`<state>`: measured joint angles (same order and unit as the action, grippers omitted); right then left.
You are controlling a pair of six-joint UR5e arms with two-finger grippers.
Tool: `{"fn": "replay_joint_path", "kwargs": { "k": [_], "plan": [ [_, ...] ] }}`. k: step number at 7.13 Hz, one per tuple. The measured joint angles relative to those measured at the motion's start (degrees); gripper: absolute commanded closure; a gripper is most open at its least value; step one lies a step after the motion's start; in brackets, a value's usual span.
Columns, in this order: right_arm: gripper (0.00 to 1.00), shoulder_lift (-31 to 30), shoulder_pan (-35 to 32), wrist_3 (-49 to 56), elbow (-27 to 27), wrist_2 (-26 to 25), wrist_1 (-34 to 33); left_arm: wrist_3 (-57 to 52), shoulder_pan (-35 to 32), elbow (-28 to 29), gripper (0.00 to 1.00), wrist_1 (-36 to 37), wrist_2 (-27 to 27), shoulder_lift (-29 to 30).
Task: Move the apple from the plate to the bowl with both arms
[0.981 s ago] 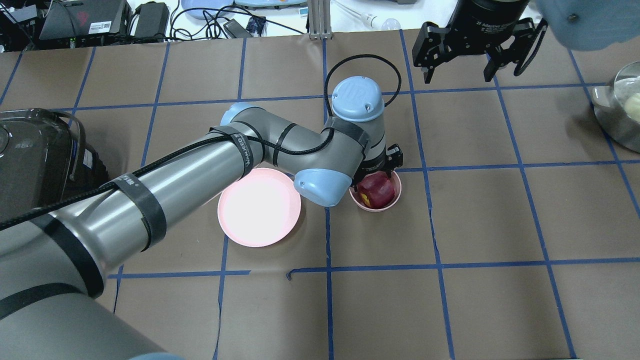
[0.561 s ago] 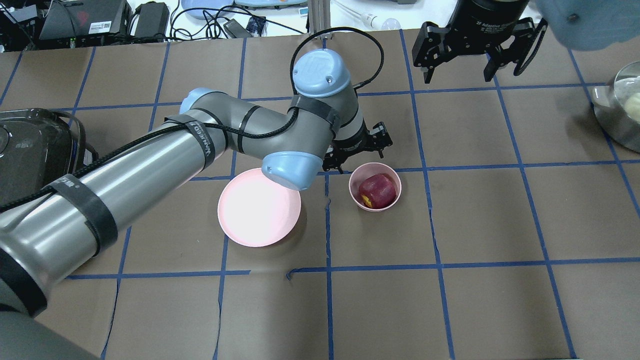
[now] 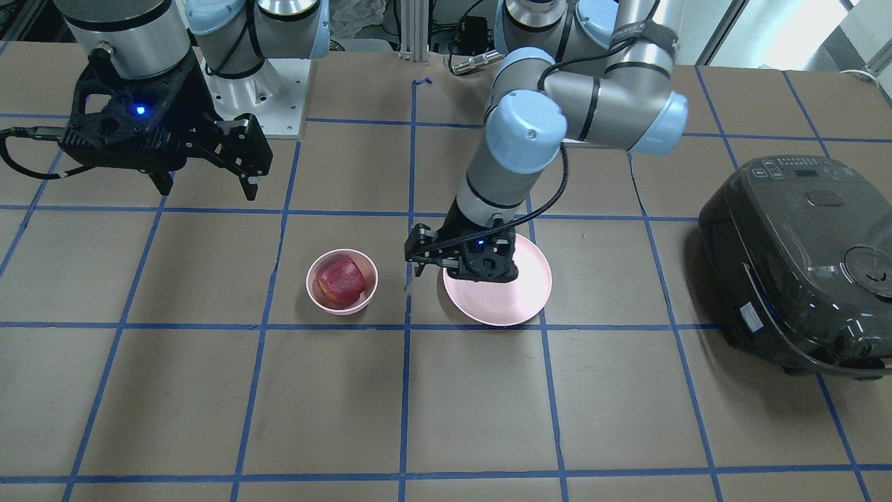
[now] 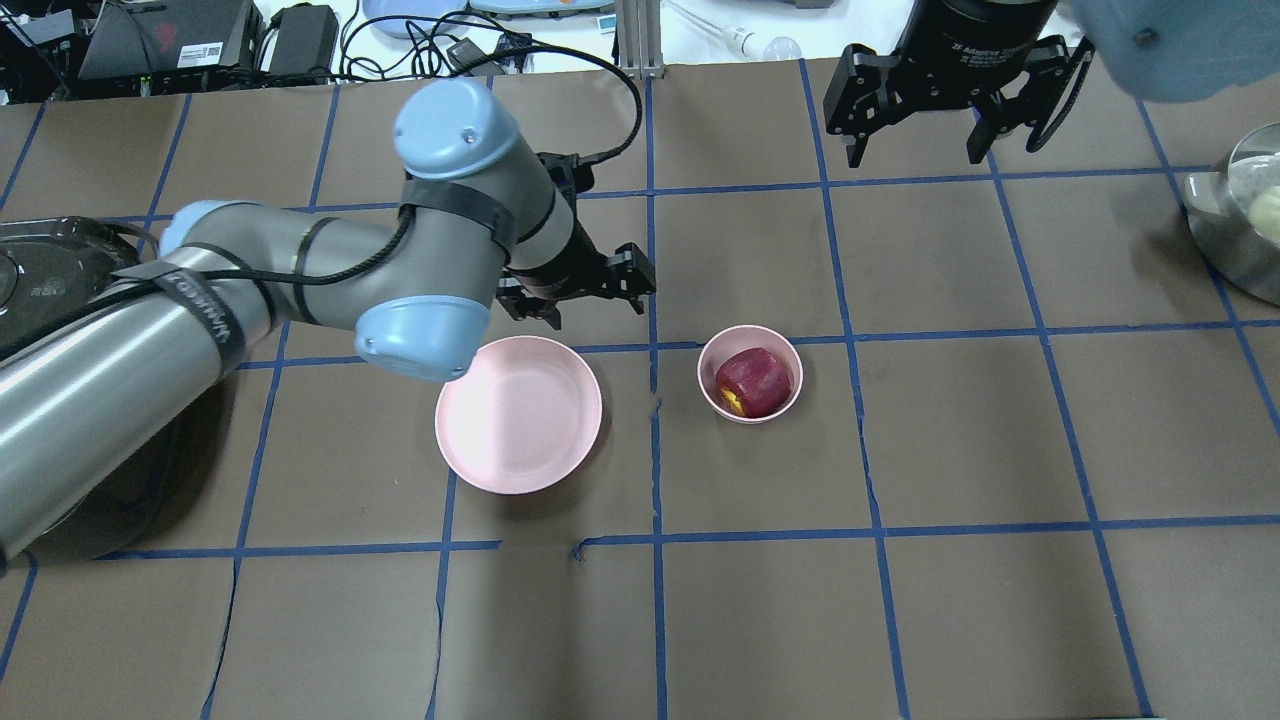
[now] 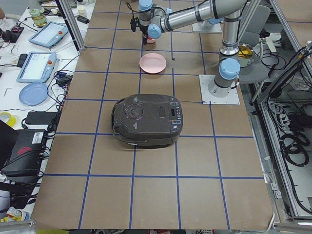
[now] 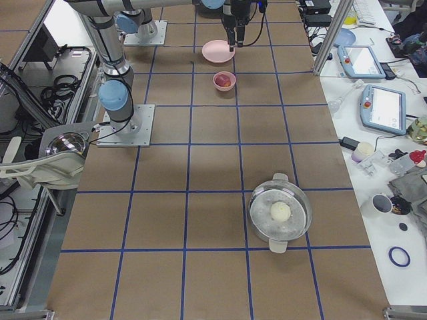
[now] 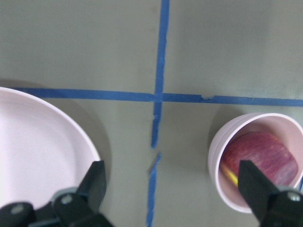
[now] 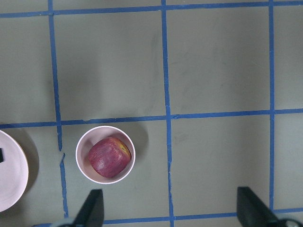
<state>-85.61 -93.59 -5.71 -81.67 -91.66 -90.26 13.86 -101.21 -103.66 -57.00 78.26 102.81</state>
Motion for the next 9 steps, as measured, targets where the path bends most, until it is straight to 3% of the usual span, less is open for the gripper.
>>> {"fn": "replay_joint_path", "kwargs": {
  "k": [2, 4, 6, 9],
  "plan": [
    [0.0, 0.0, -0.1, 0.0, -0.1, 0.0, 0.0, -10.7, 9.3, 2.5, 0.0, -12.0, 2.7, -7.4],
    [0.0, 0.0, -0.1, 0.0, -0.1, -0.1, 0.0, -15.6, 16.8, 12.7, 0.0, -27.1, 6.6, -10.2],
    [0.0, 0.0, -0.1, 0.0, -0.1, -0.1, 0.0, -12.3, 16.7, 20.3, 0.0, -35.6, 8.7, -9.8],
    [0.0, -0.1, -0.1, 0.0, -0.1, -0.1, 0.1, -10.7, 11.4, 21.0, 0.0, -36.5, 14.3, -10.3]
  ]
}}
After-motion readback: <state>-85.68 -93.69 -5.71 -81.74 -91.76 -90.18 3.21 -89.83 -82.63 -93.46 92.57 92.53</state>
